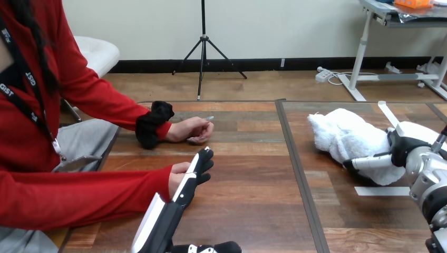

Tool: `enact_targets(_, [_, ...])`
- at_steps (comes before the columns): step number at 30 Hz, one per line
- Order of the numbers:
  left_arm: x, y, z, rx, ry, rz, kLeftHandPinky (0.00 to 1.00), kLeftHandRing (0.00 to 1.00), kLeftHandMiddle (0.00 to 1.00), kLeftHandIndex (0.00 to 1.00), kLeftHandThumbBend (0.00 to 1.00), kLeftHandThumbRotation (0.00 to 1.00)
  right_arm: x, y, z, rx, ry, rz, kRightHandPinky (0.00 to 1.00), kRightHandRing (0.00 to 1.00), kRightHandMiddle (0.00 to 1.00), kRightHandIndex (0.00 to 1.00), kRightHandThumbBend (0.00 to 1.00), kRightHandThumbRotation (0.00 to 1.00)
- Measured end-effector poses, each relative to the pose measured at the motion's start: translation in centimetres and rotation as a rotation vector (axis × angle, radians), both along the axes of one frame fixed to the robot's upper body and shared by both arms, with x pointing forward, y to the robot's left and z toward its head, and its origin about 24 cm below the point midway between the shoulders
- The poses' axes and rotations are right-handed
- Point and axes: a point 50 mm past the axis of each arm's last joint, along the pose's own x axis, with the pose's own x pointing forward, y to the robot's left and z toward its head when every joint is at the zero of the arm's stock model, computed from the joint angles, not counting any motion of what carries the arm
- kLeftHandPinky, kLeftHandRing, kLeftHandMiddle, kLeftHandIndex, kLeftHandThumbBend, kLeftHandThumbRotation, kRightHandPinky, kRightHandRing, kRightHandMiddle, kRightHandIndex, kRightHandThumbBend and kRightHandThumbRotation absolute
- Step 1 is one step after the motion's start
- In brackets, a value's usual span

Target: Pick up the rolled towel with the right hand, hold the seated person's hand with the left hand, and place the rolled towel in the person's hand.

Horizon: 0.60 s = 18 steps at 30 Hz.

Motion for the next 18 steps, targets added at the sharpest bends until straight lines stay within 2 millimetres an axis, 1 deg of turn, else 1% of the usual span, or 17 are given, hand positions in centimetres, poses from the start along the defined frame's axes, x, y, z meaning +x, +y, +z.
enact_targets(7, [-0.4,0.3,0.2,-0.015,-0.009,0.007,0.86,0.94,0.98,0.99,1.00,0.67,0.0,0.3,-0.2,0.004,0.004,0.004,0.73,0.91,0.92,0.96,1.00,0.69])
enact_targets(9, [-0.5,0.4,0.3,-0.012,-0.011,0.008,0.85,0.94,0.97,0.99,1.00,0.67,0.0,0.4,-0.3,0.004,0.004,0.004,0.71,0.89,0.92,0.96,1.00,0.70])
enact_targets(15, [-0.9,0.6,0.5,-0.011,-0.023,0.012,0.84,0.92,0.96,0.99,1.00,0.68,0.0,0.6,-0.3,0.009,-0.006,-0.001,0.60,0.84,0.87,0.92,1.00,0.69])
enact_targets(16, [-1.0,0.7,0.6,-0.011,-0.026,0.014,0.83,0.92,0.96,0.99,1.00,0.68,0.0,0.6,-0.4,0.008,-0.007,-0.001,0.56,0.81,0.85,0.91,1.00,0.69])
enact_targets(18, [-1.2,0.7,0.7,-0.012,-0.030,0.017,0.83,0.92,0.96,0.99,1.00,0.68,0.0,0.6,-0.4,0.005,-0.010,-0.001,0.54,0.80,0.84,0.90,1.00,0.70])
